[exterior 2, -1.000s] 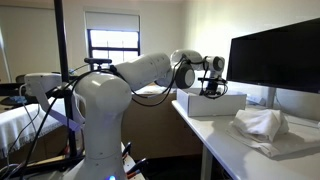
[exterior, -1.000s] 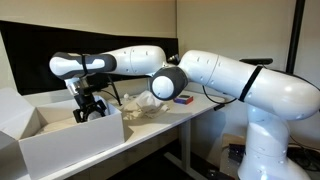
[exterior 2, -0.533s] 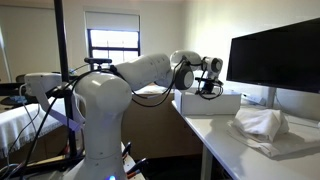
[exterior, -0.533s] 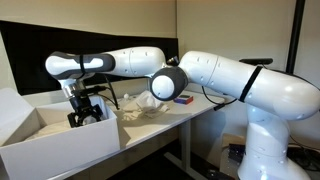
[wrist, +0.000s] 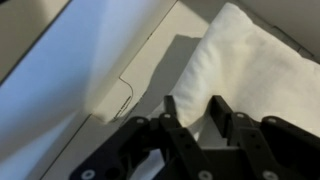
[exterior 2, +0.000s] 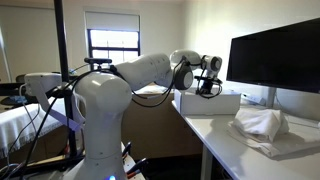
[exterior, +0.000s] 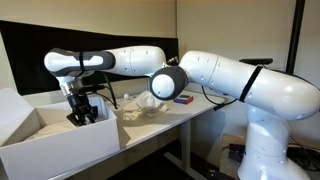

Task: Take two folded white cloths out of the white box on the left

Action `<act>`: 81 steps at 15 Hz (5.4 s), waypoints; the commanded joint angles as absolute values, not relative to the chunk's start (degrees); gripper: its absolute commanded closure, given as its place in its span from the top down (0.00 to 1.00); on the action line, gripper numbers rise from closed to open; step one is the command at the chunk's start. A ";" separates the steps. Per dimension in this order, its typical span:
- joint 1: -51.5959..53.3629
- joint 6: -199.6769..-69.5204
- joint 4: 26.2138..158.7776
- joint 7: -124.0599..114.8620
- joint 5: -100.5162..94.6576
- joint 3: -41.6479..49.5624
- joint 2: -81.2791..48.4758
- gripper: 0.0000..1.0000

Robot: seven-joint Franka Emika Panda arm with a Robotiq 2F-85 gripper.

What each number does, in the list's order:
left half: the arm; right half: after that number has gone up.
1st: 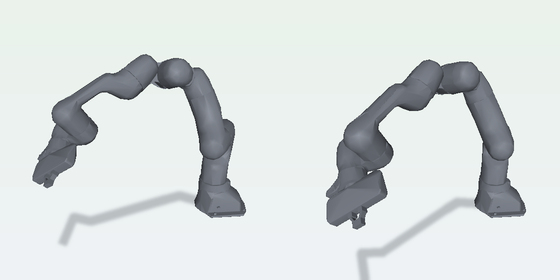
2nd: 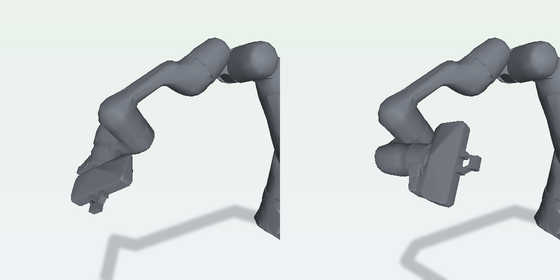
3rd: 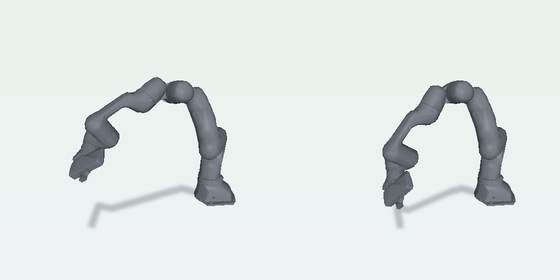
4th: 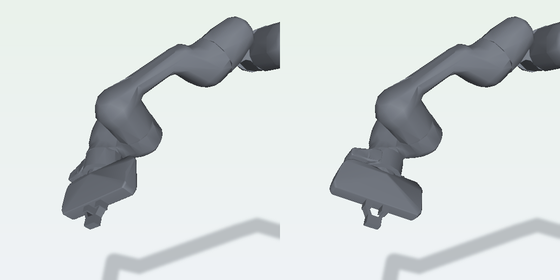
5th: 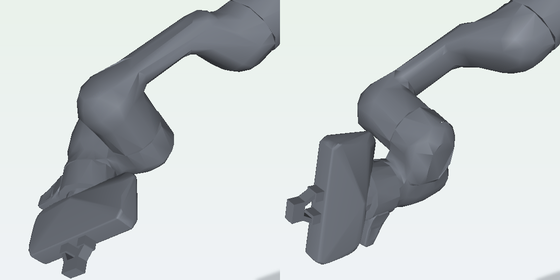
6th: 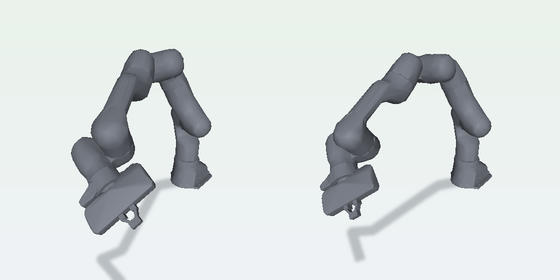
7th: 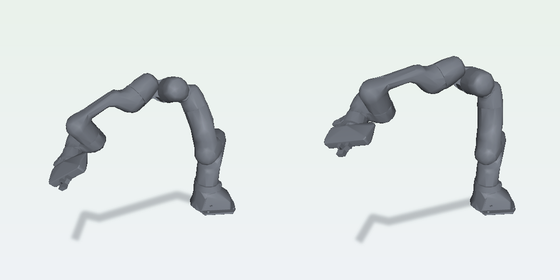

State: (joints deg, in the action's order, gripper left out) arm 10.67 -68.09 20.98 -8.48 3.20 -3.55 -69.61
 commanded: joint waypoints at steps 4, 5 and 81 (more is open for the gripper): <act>10.10 -69.78 21.61 -8.13 4.36 -4.48 -68.18 0.00; 10.12 -69.89 21.36 -7.97 4.31 -4.52 -67.66 0.00; -21.74 -72.47 22.05 12.14 4.83 -0.88 -47.29 0.03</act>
State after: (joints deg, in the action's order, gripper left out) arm -20.16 -71.70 20.66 10.27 3.28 -0.53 -46.63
